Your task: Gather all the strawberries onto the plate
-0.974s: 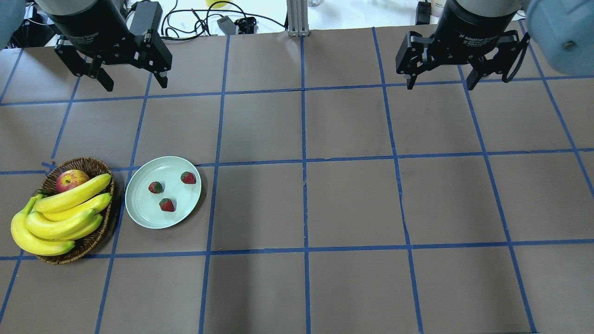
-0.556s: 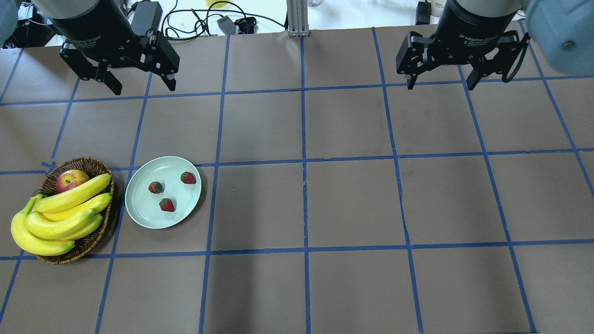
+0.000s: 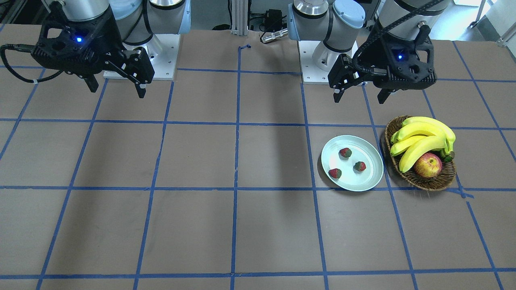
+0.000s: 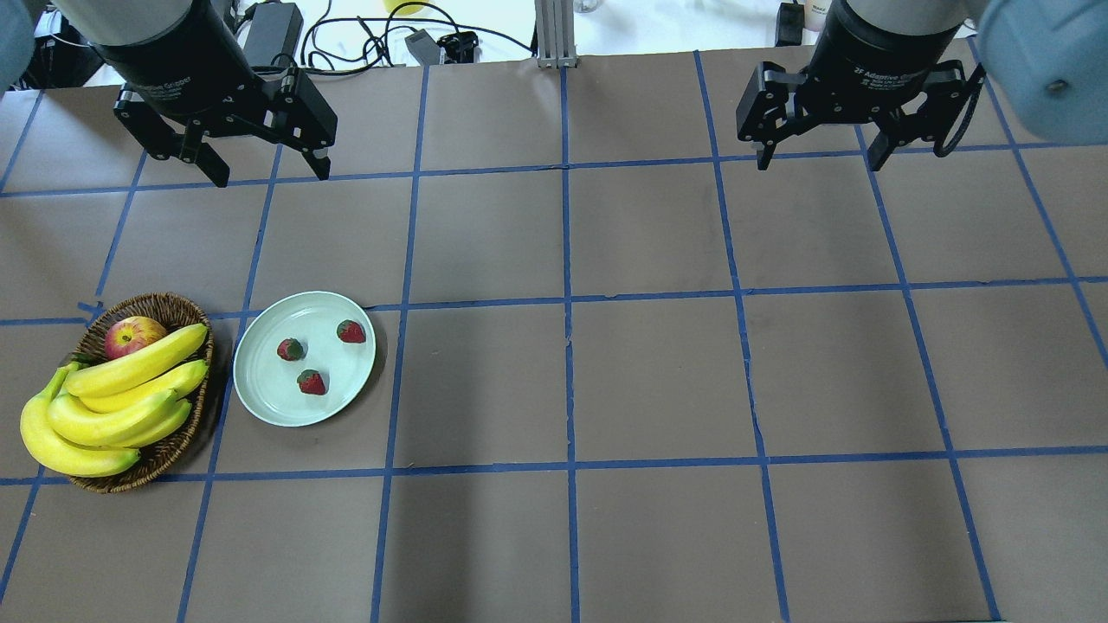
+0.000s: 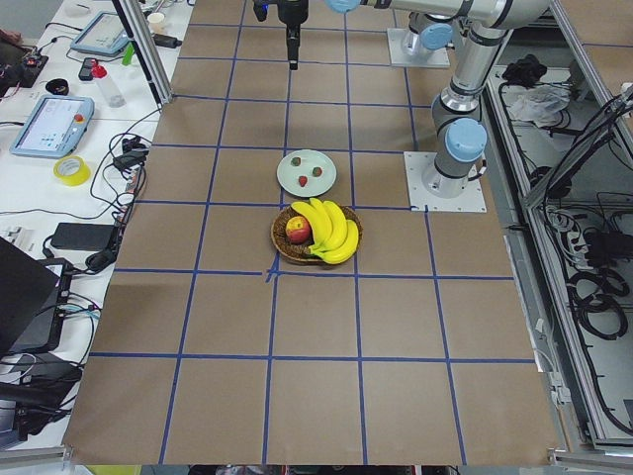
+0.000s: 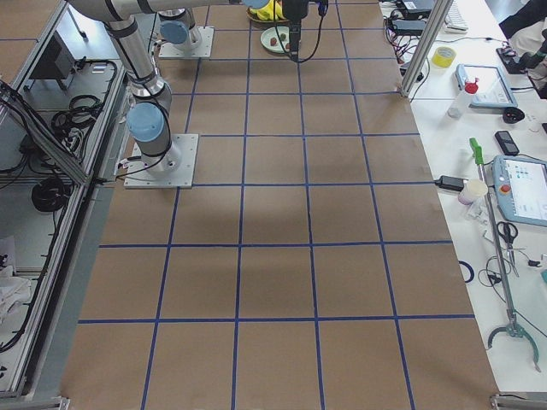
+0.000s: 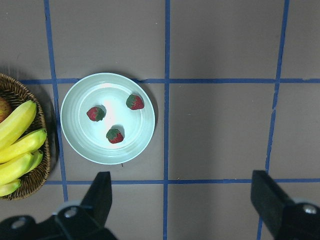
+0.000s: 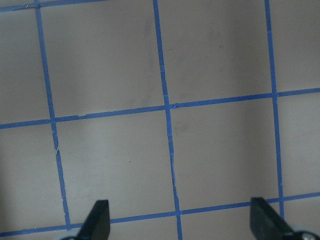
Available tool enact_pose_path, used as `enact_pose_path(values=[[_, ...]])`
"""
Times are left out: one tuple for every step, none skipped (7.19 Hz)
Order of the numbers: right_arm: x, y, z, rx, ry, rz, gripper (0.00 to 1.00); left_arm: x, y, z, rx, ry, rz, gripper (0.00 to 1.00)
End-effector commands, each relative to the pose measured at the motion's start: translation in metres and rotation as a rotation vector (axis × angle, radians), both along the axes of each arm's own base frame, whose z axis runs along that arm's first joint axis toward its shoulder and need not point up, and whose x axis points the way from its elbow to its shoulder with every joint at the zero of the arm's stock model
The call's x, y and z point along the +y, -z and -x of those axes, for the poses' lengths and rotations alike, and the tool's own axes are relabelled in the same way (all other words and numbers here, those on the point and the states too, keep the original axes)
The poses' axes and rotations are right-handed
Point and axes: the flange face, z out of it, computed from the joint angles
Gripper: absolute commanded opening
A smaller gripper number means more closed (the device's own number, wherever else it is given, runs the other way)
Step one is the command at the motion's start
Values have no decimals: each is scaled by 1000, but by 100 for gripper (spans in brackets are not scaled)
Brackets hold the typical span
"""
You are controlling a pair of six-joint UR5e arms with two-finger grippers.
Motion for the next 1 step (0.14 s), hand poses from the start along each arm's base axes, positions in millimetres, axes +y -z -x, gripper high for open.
enact_pose_path(values=[[3,-3,-5,-54,-66,-36,100,6,0,-1,-8,-1,-12,100]])
